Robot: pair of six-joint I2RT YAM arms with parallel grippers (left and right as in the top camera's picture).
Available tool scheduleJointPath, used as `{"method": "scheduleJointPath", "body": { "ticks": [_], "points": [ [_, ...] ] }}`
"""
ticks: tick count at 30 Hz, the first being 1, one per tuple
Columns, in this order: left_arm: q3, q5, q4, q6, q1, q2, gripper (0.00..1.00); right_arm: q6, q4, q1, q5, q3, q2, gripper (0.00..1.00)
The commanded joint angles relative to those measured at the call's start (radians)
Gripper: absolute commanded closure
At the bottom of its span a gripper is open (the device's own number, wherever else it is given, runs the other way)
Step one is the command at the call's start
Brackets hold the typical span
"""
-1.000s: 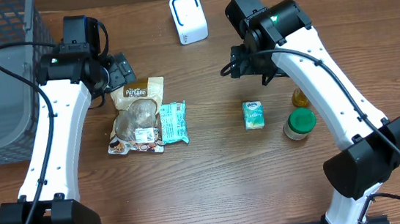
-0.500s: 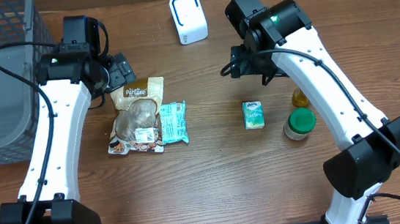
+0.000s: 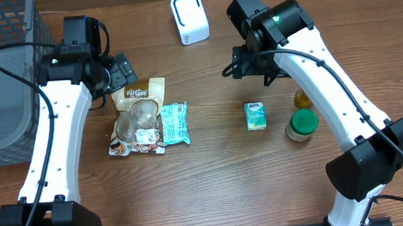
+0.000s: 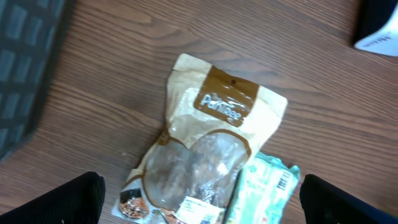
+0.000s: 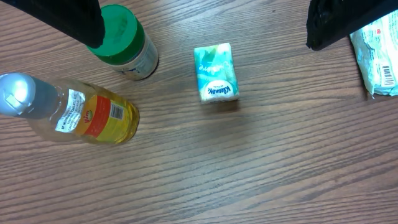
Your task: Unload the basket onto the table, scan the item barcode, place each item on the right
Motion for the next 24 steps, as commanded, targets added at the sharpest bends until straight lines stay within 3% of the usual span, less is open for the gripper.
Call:
{"method": "scheduleJointPath", "body": {
  "ticks": [1,20,21,22,24],
  "points": [
    [0.012,0.098,0.000,-0.015,-0.002,-0.006,0.00,0.004,0.005,-0.003,0.013,0.007,0.002,0.00],
    [0.012,0.107,-0.010,-0.014,-0.002,-0.006,0.00,0.004,0.005,-0.003,0.013,0.007,0.002,0.00],
    [0.012,0.114,-0.013,-0.014,-0.003,-0.006,0.09,0.004,0.005,-0.003,0.013,0.007,0.002,0.00],
    [0.012,0.122,-0.019,-0.014,-0.003,-0.006,0.30,0.004,0.005,-0.003,0.013,0.007,0.002,0.00],
    [0.012,0.127,-0.034,-0.014,-0.004,-0.006,0.52,0.004,0.005,-0.003,0.013,0.007,0.002,0.00]
  ]
}}
